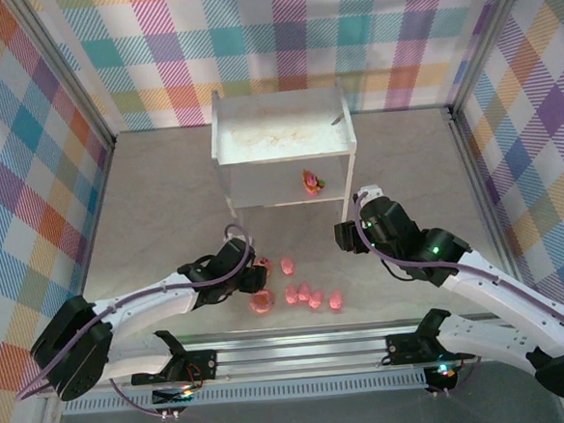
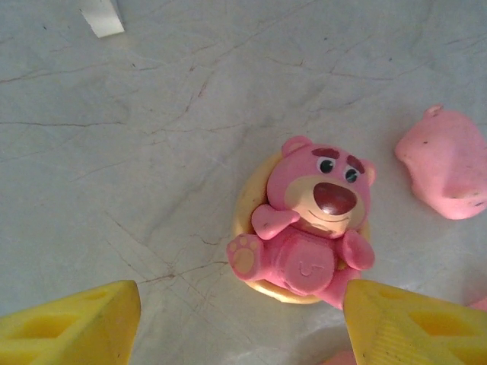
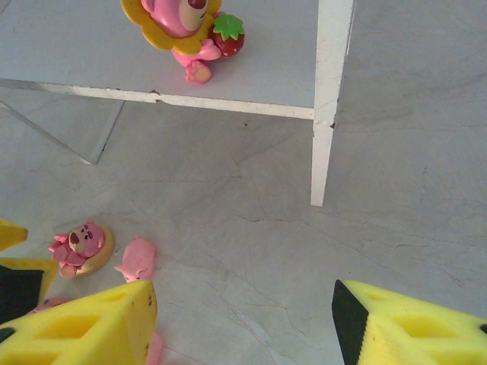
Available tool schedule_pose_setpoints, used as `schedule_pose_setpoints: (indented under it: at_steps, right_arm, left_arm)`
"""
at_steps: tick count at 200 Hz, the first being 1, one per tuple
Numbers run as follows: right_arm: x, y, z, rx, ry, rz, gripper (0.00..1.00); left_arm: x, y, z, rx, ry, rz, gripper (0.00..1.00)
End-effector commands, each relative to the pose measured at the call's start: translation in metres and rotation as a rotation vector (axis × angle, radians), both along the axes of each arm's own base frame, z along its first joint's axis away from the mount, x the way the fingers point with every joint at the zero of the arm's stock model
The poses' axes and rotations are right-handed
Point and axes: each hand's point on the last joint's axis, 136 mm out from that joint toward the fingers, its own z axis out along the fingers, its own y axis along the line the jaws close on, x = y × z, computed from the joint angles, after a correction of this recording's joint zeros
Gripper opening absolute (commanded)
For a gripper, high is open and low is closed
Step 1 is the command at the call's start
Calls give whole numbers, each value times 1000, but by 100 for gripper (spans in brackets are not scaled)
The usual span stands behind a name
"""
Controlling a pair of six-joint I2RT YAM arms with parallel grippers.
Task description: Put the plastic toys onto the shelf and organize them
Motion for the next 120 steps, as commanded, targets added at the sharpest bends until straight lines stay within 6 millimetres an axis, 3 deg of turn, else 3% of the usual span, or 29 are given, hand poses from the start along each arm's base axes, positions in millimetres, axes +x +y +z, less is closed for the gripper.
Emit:
schedule_pose_setpoints:
  at_steps: [1,82,120]
  right_arm:
    - [1,-8,4,-16,-19,-15,64]
    - [3,-11,6,-22,-28,-20,64]
    - [5,-9,2,-24,-24,-19,66]
  left_arm:
    - [10,-10,4,27,-40,-32,70]
    - [20,-27,-8,73,-12,-79,70]
    - [21,-33,11,13,-38,-75,73]
